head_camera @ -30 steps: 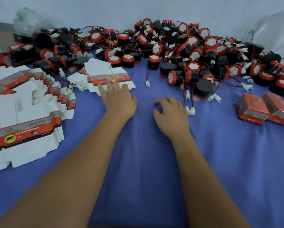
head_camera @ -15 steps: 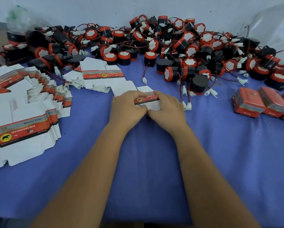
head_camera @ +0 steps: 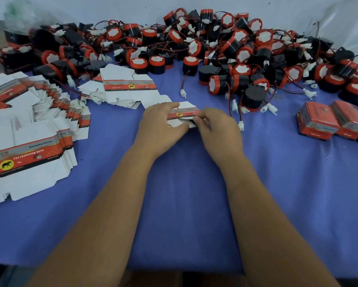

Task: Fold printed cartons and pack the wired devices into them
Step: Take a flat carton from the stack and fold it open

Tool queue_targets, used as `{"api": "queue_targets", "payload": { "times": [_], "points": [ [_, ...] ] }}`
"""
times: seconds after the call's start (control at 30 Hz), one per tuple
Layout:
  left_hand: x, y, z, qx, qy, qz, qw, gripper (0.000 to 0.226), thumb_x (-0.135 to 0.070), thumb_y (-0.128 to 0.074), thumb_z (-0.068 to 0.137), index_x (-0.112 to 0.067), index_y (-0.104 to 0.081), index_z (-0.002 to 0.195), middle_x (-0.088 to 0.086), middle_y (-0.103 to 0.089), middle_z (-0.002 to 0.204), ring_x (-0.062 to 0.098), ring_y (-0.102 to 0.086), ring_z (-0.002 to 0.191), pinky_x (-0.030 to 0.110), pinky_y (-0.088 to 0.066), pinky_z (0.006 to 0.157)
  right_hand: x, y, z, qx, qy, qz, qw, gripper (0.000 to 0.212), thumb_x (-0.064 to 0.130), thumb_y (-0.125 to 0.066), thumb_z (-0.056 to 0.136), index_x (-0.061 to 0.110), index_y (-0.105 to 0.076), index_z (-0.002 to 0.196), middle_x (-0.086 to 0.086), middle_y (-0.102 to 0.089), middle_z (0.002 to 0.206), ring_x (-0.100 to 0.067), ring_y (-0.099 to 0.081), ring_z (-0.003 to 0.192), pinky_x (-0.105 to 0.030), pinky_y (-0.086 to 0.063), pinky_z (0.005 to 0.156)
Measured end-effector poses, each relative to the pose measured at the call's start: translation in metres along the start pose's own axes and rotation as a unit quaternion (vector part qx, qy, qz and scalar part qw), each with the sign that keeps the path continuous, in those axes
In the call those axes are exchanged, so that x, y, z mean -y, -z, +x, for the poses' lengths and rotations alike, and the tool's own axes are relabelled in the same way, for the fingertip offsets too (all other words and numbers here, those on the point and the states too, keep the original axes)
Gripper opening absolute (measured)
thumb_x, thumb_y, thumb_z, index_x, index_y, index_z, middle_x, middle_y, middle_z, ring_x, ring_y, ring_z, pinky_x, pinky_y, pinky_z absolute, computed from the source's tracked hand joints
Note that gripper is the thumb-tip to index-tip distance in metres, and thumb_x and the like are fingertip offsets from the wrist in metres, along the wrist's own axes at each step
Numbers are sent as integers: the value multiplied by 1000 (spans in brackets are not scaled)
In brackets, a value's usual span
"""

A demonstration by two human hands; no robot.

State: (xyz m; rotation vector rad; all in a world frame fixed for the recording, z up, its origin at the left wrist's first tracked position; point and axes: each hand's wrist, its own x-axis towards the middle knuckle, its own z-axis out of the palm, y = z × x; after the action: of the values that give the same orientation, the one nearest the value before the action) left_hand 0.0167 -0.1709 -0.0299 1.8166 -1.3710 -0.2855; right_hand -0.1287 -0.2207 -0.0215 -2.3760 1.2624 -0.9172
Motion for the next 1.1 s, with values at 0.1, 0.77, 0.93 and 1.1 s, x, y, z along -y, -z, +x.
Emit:
{"api": "queue_targets", "payload": {
  "times": [0.1, 0.77, 0.93, 1.1],
  "points": [
    [-3, 0, -1, -38, 30, 43, 998, 57, -46, -64, 89, -25, -52, 141, 5, -40, 152, 28, -22, 146, 36, -21, 119, 4, 2, 1, -75, 33, -60, 995, 23, 23, -48, 102, 10, -66, 99, -6, -66, 95, -27, -56, 85, -32, -31, 89],
    [-22, 8, -7, -118, 16, -358, 926, 42, -6, -34, 103, -32, -61, 84, -24, -59, 119, 0, -46, 132, 12, -40, 93, 23, -2, -3, -119, 85, 203, 968, 57, 39, -72, 81, 17, -57, 131, 1, -43, 146, -11, -37, 137, -25, -30, 113],
    [-16, 10, -3, -179, 48, -475, 860, 38, -4, -39, 96, -24, -62, 74, -11, -65, 128, 11, -55, 127, 23, -47, 96, 14, -4, -3, 91, 71, 303, 946, 108, 28, -90, 66, 24, -25, 152, 28, -37, 143, 7, -30, 136, -27, -29, 116],
    [-17, 13, 2, -142, 97, -624, 762, 28, -11, -34, 103, -8, -59, 92, 12, -62, 119, 24, -59, 104, 34, -49, 90, 15, -14, 0, 12, 85, 191, 978, 86, 20, -84, 75, 17, -38, 148, 3, -49, 144, -20, -40, 133, -28, -32, 112]
  ]
}}
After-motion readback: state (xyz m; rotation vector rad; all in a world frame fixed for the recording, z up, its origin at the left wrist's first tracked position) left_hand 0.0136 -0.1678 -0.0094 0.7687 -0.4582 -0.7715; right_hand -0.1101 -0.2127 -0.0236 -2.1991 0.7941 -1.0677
